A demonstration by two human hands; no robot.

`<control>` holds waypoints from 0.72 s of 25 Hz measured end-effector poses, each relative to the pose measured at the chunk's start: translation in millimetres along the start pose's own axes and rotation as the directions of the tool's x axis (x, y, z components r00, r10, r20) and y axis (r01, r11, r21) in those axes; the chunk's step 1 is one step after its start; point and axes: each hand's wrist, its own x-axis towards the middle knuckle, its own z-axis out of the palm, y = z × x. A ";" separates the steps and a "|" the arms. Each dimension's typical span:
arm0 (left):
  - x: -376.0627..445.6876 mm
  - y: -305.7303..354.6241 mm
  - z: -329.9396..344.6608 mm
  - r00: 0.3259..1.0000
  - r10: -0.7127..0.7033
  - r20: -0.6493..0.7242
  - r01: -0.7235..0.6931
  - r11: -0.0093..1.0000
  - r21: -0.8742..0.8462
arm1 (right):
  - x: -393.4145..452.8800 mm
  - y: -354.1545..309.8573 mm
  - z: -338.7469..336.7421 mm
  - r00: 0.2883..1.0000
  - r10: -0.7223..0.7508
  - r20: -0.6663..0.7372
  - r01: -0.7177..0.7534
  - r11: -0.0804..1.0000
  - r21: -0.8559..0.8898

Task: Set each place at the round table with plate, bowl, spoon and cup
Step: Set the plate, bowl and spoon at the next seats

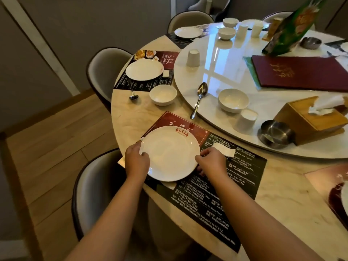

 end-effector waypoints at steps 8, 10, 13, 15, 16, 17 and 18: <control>-19.1 75.6 59.9 0.922 0.310 0.232 -0.256 0.938 -0.235 | 37.9 -19.2 -63.8 0.857 -0.306 -0.414 0.261 0.952 -0.163; -21.8 97.4 87.0 0.894 0.258 0.365 -0.135 0.934 -0.329 | 61.8 -18.4 -82.9 0.827 -0.345 -0.445 0.220 0.926 -0.308; -24.7 122.3 121.0 0.856 0.184 0.482 0.024 0.919 -0.393 | 92.6 -16.0 -105.7 0.860 -0.314 -0.401 0.172 0.921 -0.351; -26.1 132.1 134.7 0.835 0.172 0.522 0.066 0.911 -0.406 | 107.6 -12.6 -112.8 0.903 -0.270 -0.334 0.165 0.937 -0.309; -26.0 134.2 139.3 0.827 0.164 0.537 0.085 0.908 -0.409 | 112.3 -10.8 -114.2 0.913 -0.269 -0.307 0.180 0.940 -0.289; -26.4 135.9 144.1 0.820 0.156 0.551 0.104 0.905 -0.412 | 115.4 -8.3 -116.5 0.915 -0.282 -0.288 0.203 0.940 -0.274; -26.6 135.4 148.4 0.815 0.145 0.561 0.118 0.906 -0.407 | 115.0 -6.7 -119.2 0.911 -0.302 -0.282 0.232 0.939 -0.256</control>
